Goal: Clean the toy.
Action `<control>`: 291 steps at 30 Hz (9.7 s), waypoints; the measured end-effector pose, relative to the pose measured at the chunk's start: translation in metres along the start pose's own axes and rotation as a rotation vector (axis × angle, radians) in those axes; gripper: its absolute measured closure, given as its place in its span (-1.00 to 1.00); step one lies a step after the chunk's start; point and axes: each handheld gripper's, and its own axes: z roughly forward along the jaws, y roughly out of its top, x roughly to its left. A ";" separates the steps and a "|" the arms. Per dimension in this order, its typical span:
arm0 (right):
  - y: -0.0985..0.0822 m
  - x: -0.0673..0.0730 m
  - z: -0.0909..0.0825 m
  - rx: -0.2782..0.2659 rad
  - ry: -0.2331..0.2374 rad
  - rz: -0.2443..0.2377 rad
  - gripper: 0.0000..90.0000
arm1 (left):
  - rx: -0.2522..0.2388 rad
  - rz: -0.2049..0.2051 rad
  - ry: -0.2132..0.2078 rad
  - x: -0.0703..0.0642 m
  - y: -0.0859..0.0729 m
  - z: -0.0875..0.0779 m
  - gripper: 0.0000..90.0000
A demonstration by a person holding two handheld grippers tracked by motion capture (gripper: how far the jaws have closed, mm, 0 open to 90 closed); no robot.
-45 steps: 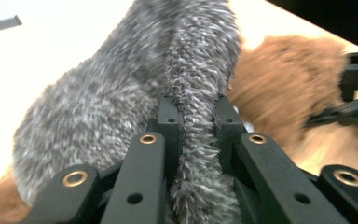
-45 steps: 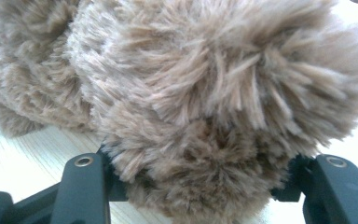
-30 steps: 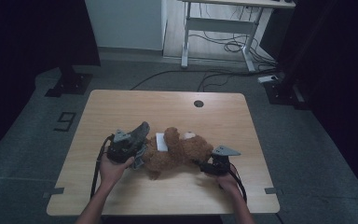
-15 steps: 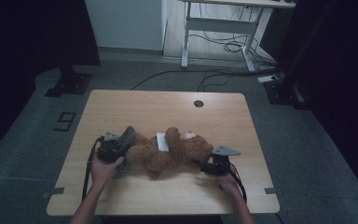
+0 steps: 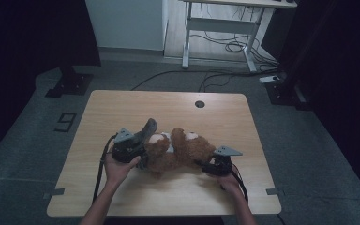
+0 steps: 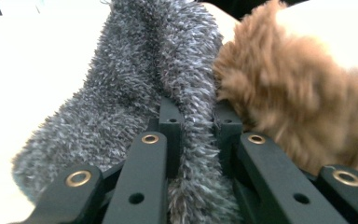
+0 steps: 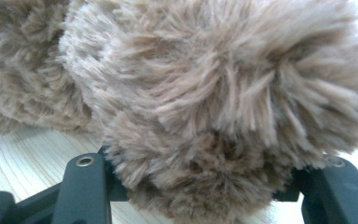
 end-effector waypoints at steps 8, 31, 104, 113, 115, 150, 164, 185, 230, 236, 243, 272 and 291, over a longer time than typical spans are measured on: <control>0.000 0.001 0.001 -0.006 0.001 -0.005 -0.12 | 0.133 -0.081 0.054 0.027 -0.032 0.030 0.74; 0.000 0.001 0.001 -0.005 0.003 -0.002 -0.12 | -0.010 -0.070 0.195 0.053 -0.010 -0.060 0.73; 0.003 0.003 -0.004 0.007 0.026 -0.005 -0.49 | 0.148 0.050 0.014 -0.031 0.019 0.034 0.73; 0.034 0.005 -0.040 -0.085 0.084 0.045 -0.71 | 0.097 0.036 -0.012 -0.034 -0.001 0.021 0.73; 0.045 0.008 -0.045 -0.107 0.065 0.036 -0.72 | 0.093 0.045 -0.021 -0.039 -0.005 0.018 0.73; 0.041 -0.003 0.028 -0.014 -0.062 0.028 -0.50 | 0.103 0.122 0.044 -0.026 0.012 0.049 0.72; 0.012 0.013 -0.006 0.049 -0.008 0.031 -0.66 | 0.070 0.122 -0.018 -0.040 -0.035 0.024 0.72; 0.014 0.007 0.003 0.002 -0.045 0.036 -0.28 | 0.077 0.149 -0.027 -0.076 0.031 0.045 0.71; 0.012 0.003 0.002 0.004 -0.023 0.054 -0.21 | 0.182 0.205 -0.120 -0.106 0.002 0.079 0.73; 0.012 0.001 0.001 0.012 -0.017 0.047 -0.21 | 0.255 0.166 -0.103 -0.086 -0.025 0.088 0.73; 0.012 0.000 0.001 0.009 -0.007 0.041 -0.21 | 0.245 0.128 -0.109 -0.067 -0.032 0.064 0.73; 0.009 -0.003 0.002 0.000 0.025 0.035 -0.15 | 0.151 0.132 -0.014 -0.047 0.039 0.053 0.73; 0.008 -0.002 0.003 -0.003 0.025 0.032 -0.15 | 0.151 -0.110 0.073 0.038 -0.029 0.025 0.74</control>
